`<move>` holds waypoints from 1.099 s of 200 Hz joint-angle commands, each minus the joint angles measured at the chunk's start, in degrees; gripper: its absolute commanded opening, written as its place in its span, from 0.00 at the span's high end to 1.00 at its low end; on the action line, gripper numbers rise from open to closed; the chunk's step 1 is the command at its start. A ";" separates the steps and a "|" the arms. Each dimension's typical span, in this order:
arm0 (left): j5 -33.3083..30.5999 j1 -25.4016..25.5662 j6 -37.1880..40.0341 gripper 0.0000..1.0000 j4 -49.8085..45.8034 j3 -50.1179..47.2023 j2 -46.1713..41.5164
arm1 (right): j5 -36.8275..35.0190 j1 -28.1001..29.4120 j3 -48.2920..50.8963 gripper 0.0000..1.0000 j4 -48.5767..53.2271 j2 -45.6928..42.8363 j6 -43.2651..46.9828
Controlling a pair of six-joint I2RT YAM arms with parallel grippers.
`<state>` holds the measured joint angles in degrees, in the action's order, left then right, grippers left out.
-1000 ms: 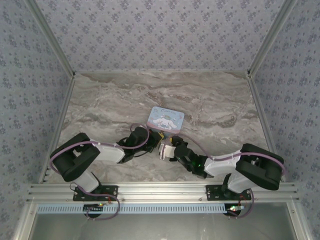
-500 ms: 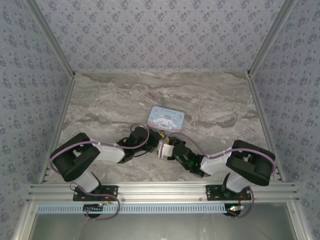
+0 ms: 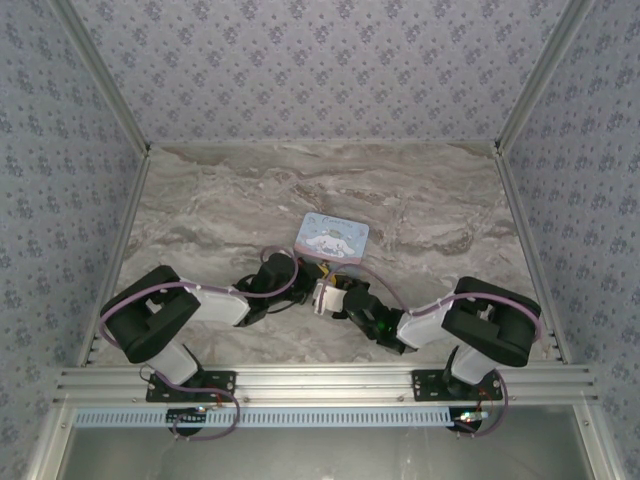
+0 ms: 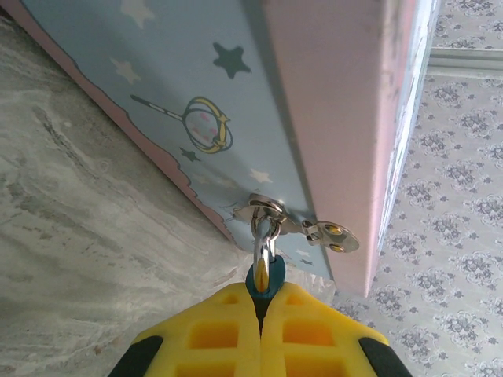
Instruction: Unlock a padlock with a key
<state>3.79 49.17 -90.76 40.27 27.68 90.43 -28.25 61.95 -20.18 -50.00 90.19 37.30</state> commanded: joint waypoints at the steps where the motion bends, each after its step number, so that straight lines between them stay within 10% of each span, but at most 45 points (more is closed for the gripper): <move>1: 0.91 -0.18 -0.59 1.00 3.85 2.11 0.27 | -2.01 -0.40 -1.16 0.85 -1.79 1.37 -1.92; 220: 0.60 -0.15 -0.79 1.00 4.11 1.80 0.02 | 4.36 -3.57 -4.36 1.00 2.53 1.05 -31.98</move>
<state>1.15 48.25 -91.18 41.21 27.68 90.52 -24.93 59.20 -23.46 -48.64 92.01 9.34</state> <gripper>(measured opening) 0.041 0.061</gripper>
